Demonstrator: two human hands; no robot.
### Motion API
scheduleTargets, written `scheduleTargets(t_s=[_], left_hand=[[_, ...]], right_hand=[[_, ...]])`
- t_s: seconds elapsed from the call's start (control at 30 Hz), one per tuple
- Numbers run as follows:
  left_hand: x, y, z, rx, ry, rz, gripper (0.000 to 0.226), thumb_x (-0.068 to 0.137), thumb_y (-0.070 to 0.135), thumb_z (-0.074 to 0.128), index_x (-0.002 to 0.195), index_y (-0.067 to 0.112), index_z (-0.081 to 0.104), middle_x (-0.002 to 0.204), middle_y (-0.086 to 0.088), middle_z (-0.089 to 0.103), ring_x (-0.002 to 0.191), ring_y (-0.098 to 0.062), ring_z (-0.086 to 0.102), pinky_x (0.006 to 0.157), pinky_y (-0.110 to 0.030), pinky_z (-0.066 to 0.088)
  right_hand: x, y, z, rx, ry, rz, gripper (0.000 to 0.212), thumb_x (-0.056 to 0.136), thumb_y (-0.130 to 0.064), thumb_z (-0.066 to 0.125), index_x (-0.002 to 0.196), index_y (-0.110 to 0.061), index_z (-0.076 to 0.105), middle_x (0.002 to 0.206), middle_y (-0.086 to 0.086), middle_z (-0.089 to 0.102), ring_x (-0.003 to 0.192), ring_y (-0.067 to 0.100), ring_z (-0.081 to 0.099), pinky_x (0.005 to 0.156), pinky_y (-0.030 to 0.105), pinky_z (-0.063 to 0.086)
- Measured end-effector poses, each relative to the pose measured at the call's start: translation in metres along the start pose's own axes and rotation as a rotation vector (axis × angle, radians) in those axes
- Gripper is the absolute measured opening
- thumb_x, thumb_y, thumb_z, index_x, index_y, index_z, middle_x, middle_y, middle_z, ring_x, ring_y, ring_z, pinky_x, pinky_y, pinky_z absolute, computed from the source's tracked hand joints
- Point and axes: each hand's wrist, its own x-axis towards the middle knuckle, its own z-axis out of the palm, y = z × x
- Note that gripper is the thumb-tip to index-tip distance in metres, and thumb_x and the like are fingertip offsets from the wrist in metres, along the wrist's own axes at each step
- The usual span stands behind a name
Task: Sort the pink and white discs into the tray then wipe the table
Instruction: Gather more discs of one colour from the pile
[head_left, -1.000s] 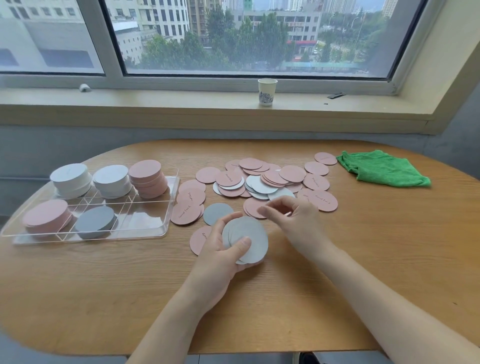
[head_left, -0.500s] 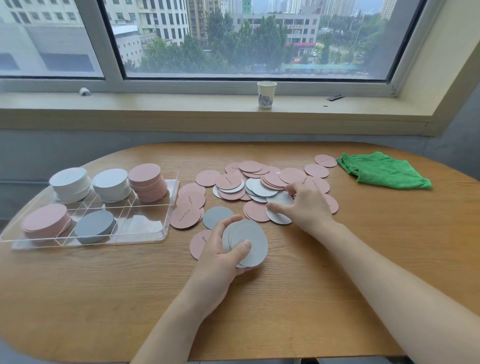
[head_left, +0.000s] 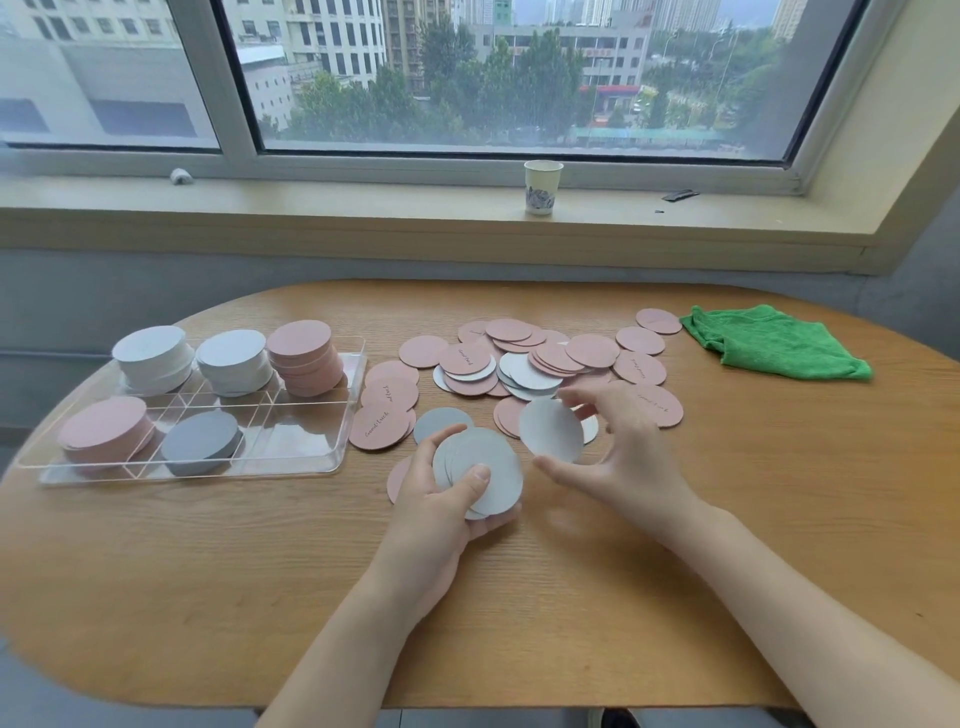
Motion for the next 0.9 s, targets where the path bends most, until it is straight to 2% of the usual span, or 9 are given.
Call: scheduleTargets(t_s=[0.13, 0.33, 0.4, 0.5, 0.6, 0.7, 0.8, 0.9], left_hand=[[-0.004, 0.001, 0.0, -0.069, -0.075, -0.002, 0.043, 0.102, 0.003, 0.057, 0.141, 0.018, 0.05, 0.129, -0.015, 0.069, 0.114, -0.035, 0.071, 0.081, -0.05, 0.062], [-0.005, 0.006, 0.002, -0.107, -0.122, -0.016, 0.033, 0.109, 0.021, 0.044, 0.141, 0.018, 0.052, 0.129, -0.014, 0.071, 0.118, -0.034, 0.069, 0.087, -0.052, 0.06], [-0.005, 0.006, 0.003, -0.098, -0.13, -0.022, 0.036, 0.105, 0.025, 0.049, 0.14, 0.018, 0.053, 0.127, -0.016, 0.071, 0.114, -0.033, 0.071, 0.085, -0.05, 0.061], [-0.004, 0.003, 0.002, -0.057, -0.132, -0.007, 0.037, 0.1, 0.014, 0.06, 0.137, 0.02, 0.056, 0.122, -0.015, 0.072, 0.108, -0.035, 0.071, 0.085, -0.048, 0.06], [-0.002, 0.001, 0.0, -0.038, -0.118, -0.002, 0.036, 0.1, 0.008, 0.059, 0.134, 0.021, 0.056, 0.119, -0.015, 0.071, 0.112, -0.038, 0.071, 0.089, -0.052, 0.061], [-0.001, -0.001, -0.002, -0.047, -0.091, -0.012, 0.036, 0.099, 0.006, 0.06, 0.132, 0.021, 0.058, 0.123, -0.016, 0.069, 0.121, -0.048, 0.064, 0.09, -0.056, 0.06], [-0.001, 0.0, -0.002, -0.047, -0.084, -0.031, 0.036, 0.1, 0.003, 0.059, 0.132, 0.021, 0.059, 0.125, -0.019, 0.066, 0.123, -0.05, 0.062, 0.088, -0.055, 0.061], [-0.001, 0.0, -0.001, -0.042, -0.077, -0.046, 0.036, 0.1, 0.002, 0.058, 0.131, 0.021, 0.059, 0.128, -0.021, 0.063, 0.123, -0.05, 0.062, 0.087, -0.054, 0.062]], right_hand=[[-0.01, -0.018, 0.008, 0.058, -0.073, -0.172, 0.072, 0.069, -0.037, 0.092, 0.131, -0.021, 0.058, 0.124, -0.011, 0.057, 0.112, 0.009, 0.058, 0.095, 0.012, 0.037], [-0.009, -0.024, 0.013, 0.124, -0.127, -0.221, 0.071, 0.071, -0.034, 0.092, 0.131, -0.016, 0.059, 0.128, -0.01, 0.057, 0.115, 0.011, 0.058, 0.101, 0.021, 0.043], [-0.009, -0.027, 0.015, 0.122, -0.144, -0.25, 0.071, 0.07, -0.035, 0.092, 0.13, -0.015, 0.06, 0.127, -0.008, 0.059, 0.115, 0.011, 0.058, 0.101, 0.023, 0.045], [-0.009, -0.03, 0.017, 0.124, -0.154, -0.271, 0.068, 0.068, -0.037, 0.093, 0.125, -0.014, 0.065, 0.124, -0.006, 0.062, 0.115, 0.008, 0.059, 0.099, 0.02, 0.044], [-0.003, -0.02, 0.01, 0.161, -0.116, -0.159, 0.055, 0.072, -0.045, 0.086, 0.117, -0.018, 0.07, 0.119, -0.011, 0.065, 0.113, 0.006, 0.06, 0.09, 0.012, 0.041], [0.012, 0.001, 0.004, 0.003, 0.0, 0.046, 0.047, 0.077, -0.056, 0.076, 0.111, -0.023, 0.073, 0.11, -0.011, 0.067, 0.1, 0.005, 0.06, 0.082, 0.017, 0.04], [0.028, 0.025, 0.002, -0.201, -0.055, 0.245, 0.056, 0.076, -0.057, 0.079, 0.117, -0.019, 0.071, 0.119, -0.001, 0.063, 0.112, 0.018, 0.057, 0.099, 0.033, 0.044], [0.033, 0.036, 0.004, -0.322, -0.147, 0.343, 0.075, 0.07, -0.068, 0.076, 0.126, -0.02, 0.067, 0.127, 0.004, 0.057, 0.125, 0.024, 0.047, 0.109, 0.045, 0.038]])
